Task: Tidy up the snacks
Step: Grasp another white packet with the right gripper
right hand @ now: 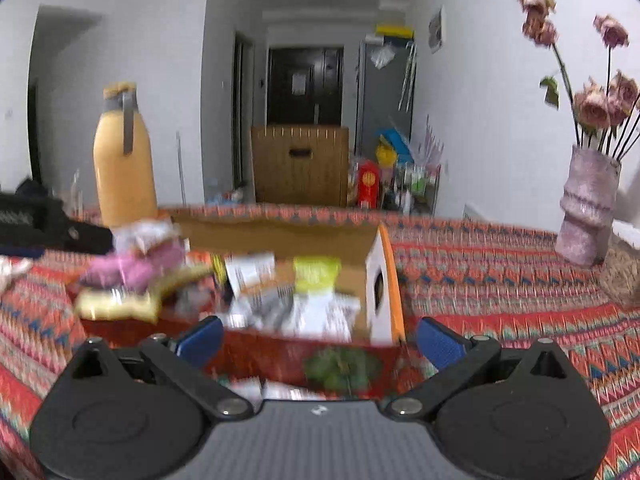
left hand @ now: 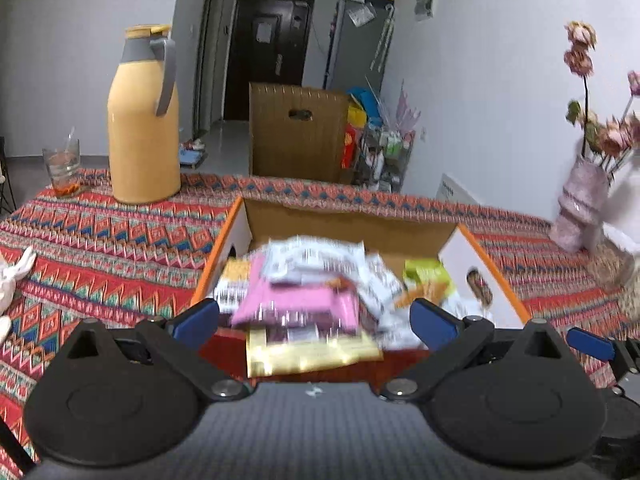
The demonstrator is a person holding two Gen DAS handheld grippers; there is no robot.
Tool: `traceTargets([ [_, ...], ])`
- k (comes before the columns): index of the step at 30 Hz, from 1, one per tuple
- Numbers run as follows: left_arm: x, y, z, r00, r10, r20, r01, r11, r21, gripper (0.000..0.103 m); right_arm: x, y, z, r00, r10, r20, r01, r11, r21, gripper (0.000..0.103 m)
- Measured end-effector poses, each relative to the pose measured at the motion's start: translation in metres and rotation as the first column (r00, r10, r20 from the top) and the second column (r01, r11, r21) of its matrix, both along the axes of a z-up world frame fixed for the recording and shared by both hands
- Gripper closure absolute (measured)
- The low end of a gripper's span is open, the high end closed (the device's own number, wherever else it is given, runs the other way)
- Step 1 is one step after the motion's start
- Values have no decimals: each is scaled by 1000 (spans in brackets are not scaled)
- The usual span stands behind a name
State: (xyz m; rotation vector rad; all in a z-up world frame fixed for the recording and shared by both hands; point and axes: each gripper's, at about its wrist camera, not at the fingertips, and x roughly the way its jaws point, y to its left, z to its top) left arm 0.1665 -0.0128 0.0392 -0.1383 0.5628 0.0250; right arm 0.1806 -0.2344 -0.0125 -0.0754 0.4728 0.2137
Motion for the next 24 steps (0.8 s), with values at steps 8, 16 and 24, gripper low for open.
traceTargets([
  [8, -22, -1, -27, 996, -5, -89, 8, 999, 34, 0, 22, -9, -38, 976, -38, -213, 45, 999, 29, 0],
  [16, -33, 3, -44, 989, 13, -147, -9, 1000, 29, 0, 40, 9, -58, 957, -40, -289, 37, 999, -14, 4],
  [24, -32, -6, -51, 983, 21, -182, -16, 1000, 25, 0, 20, 8, -47, 966, 32, -258, -25, 999, 29, 56],
])
